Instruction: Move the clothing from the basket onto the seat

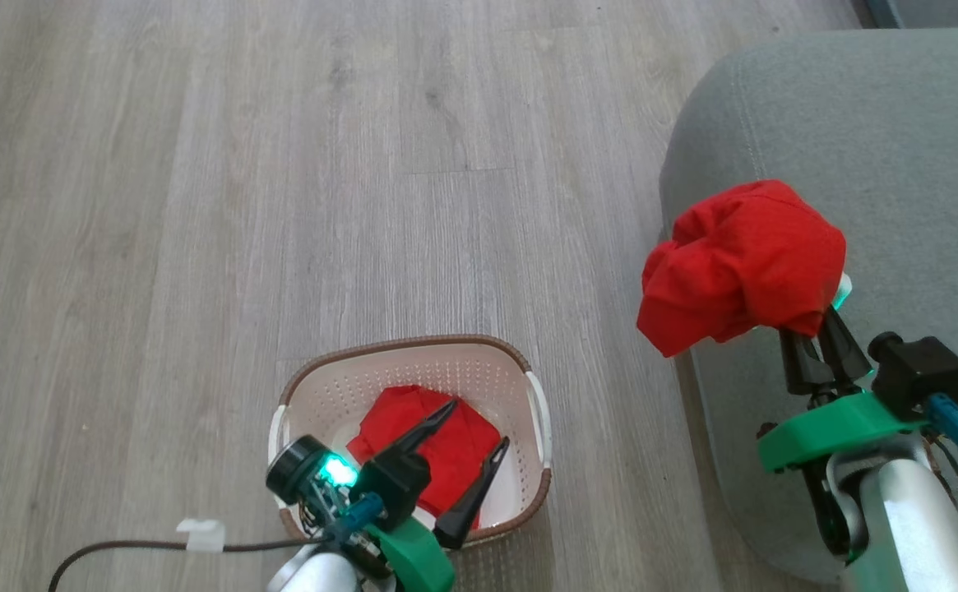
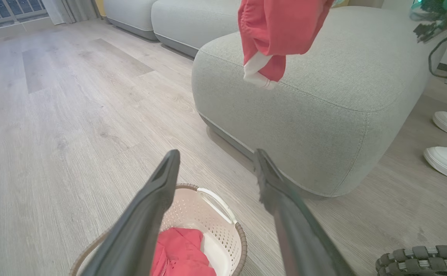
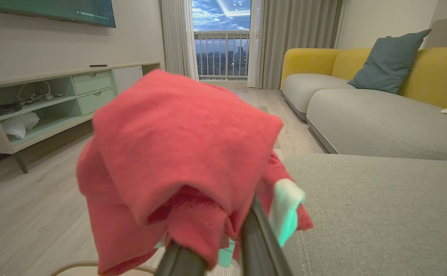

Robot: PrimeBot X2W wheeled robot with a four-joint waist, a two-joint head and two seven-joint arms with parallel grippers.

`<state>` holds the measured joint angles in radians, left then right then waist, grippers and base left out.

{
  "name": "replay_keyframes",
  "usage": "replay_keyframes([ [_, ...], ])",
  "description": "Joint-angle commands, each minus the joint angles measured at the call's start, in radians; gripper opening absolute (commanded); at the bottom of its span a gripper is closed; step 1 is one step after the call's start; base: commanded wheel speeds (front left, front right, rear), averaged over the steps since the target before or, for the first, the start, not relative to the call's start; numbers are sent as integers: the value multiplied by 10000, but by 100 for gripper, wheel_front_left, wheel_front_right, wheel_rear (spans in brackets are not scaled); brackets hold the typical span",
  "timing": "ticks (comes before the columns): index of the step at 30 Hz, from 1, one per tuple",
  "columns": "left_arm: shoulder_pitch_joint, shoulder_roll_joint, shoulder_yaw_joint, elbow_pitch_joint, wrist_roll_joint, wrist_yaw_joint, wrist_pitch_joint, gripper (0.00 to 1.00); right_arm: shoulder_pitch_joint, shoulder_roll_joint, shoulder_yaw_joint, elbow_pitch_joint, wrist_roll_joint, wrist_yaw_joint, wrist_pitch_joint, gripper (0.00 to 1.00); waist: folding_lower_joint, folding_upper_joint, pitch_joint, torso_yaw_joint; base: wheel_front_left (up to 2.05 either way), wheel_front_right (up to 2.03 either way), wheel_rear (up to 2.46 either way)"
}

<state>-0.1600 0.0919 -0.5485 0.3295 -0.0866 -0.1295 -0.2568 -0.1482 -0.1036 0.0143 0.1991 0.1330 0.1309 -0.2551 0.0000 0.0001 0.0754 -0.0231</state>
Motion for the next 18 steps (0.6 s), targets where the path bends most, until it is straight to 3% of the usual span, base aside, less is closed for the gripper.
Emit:
replay_keyframes([
  [1,-230,-91,387,-285,62,-5,-49,100,-192,-24,118,-345,-49,-2,-67,0,0,-1,18,-57,0,0,0],
  [7,-280,-116,531,-452,112,-8,-49,100,-295,-27,-231,-515,-143,-2,-67,0,0,-1,197,-618,0,0,0],
  [18,-737,61,269,-718,243,-10,-49,100,-509,78,-738,-969,-215,-2,-67,0,0,-1,921,-2627,0,0,0],
])
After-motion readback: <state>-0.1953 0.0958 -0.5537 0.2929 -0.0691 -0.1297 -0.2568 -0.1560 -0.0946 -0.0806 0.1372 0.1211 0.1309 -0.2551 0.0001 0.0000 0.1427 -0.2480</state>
